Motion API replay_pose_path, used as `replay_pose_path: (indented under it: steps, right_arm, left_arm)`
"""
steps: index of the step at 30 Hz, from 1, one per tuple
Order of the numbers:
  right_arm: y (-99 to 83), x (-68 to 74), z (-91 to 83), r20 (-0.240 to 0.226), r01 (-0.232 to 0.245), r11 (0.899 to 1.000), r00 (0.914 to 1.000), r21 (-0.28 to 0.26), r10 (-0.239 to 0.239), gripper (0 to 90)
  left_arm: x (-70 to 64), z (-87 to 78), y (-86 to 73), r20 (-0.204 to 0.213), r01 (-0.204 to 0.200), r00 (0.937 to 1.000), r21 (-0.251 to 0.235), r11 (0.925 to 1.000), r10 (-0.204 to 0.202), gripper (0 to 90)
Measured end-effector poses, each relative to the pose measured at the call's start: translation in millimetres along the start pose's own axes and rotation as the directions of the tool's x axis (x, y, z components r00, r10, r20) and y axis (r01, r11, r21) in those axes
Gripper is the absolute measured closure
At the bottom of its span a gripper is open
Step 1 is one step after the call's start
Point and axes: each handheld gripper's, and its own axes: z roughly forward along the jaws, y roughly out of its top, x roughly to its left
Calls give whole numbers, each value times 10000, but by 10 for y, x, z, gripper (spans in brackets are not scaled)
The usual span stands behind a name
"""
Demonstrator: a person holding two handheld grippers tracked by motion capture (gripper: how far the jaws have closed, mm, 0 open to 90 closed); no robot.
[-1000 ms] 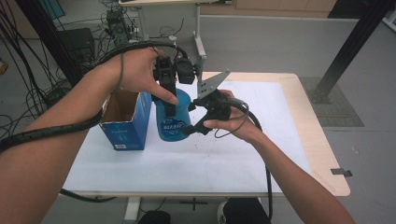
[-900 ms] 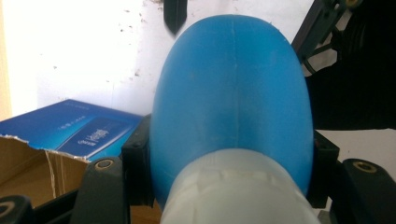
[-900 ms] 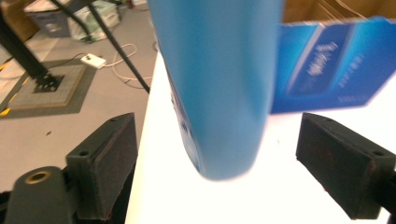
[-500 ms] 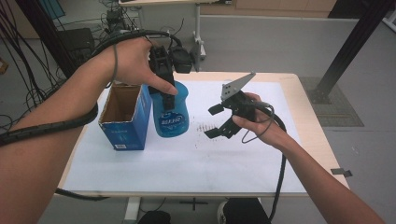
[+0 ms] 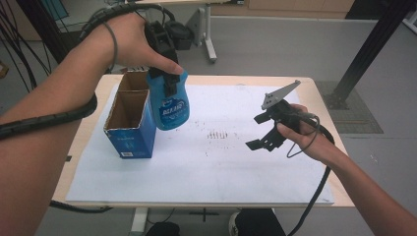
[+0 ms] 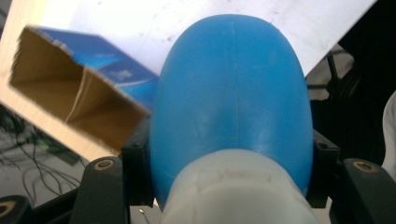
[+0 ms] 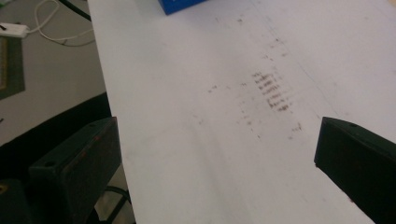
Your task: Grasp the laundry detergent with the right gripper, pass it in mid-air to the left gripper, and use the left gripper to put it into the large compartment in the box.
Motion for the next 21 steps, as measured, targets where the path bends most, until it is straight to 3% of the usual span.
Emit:
replay_pose_path:
  steps: [4,6,10,11,14,21]
  right_arm:
    - [-46,-10,-119,289,-208,9995,9994,233,201,2]
    - [-61,-17,-182,423,-439,9981,9982,432,421,2]
    - [-69,-11,-272,632,-527,9939,9969,969,467,2]
    - [-70,-7,-288,688,-555,9928,9965,1058,484,2]
    - [-74,1,-347,887,-576,9901,9950,1281,464,2]
    - [-64,17,-415,1073,-528,9847,9936,1662,352,2]
  left_arm:
    - [125,-126,-79,-195,1048,9943,-128,9944,-1050,380]
    - [203,-213,-129,-411,1684,9848,-175,9856,-1690,380]
    - [325,-377,-209,-706,2544,9643,-198,9669,-2551,380]
    - [355,-422,-229,-728,2796,9571,-229,9598,-2806,380]
    - [456,-555,-296,-672,3651,9277,-428,9300,-3673,380]
    - [642,-682,-346,-850,4925,8645,-529,8687,-4954,380]
